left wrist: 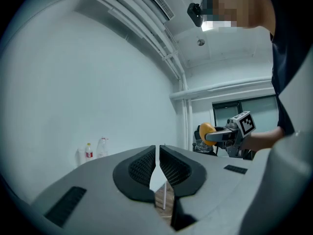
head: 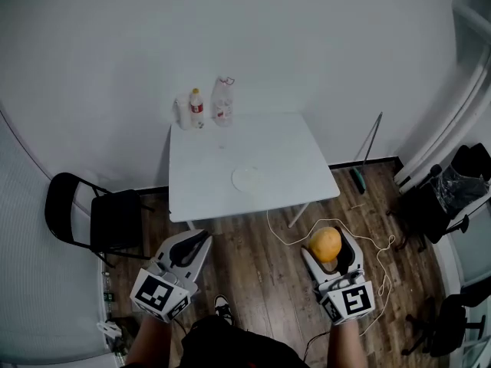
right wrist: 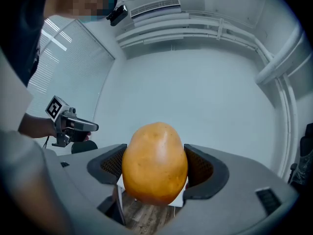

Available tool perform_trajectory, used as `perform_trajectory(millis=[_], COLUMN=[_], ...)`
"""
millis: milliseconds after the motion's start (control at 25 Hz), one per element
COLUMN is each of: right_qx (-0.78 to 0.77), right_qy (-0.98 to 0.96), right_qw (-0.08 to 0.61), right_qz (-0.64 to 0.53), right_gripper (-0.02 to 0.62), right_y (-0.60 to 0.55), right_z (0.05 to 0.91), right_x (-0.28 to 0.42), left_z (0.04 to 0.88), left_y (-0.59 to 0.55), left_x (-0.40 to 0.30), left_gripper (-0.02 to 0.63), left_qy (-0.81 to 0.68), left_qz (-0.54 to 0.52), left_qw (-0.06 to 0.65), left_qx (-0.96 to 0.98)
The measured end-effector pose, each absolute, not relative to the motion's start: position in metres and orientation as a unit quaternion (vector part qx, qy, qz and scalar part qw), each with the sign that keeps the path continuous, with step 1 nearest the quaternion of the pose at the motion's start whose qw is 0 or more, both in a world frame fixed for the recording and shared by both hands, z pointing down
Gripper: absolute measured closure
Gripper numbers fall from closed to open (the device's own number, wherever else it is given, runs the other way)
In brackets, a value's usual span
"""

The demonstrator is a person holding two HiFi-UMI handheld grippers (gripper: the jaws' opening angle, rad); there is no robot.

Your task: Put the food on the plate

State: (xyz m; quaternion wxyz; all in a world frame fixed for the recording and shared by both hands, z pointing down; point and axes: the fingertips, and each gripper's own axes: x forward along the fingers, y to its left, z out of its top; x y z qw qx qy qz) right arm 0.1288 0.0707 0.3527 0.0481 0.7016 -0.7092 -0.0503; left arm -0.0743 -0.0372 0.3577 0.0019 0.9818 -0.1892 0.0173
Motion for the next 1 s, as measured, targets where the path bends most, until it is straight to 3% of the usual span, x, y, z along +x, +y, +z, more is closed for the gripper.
perform_trajectory(millis=[520,1000], right_qx=[0.688,0.647], right_qy=[-0.724,-0.762], right_qw=[0.040,0.021], right_qz=[-0.046,-0.029], right_gripper=[0.216,0.216], right_y=[-0.084,-0.167], right_z=[0.355,0.367], right_x=[0.119,0.194], left_z=[0.383,0.393], left_y=[-0.181,-0.238], left_x=[-0.074,-0.011], left_gripper=[0.563,0.563], left_qy=[-0.193,-0.256], left_qz=[0.032,0.060], left_qw=[0.009,0.034], left_qx=[0.981,0.964])
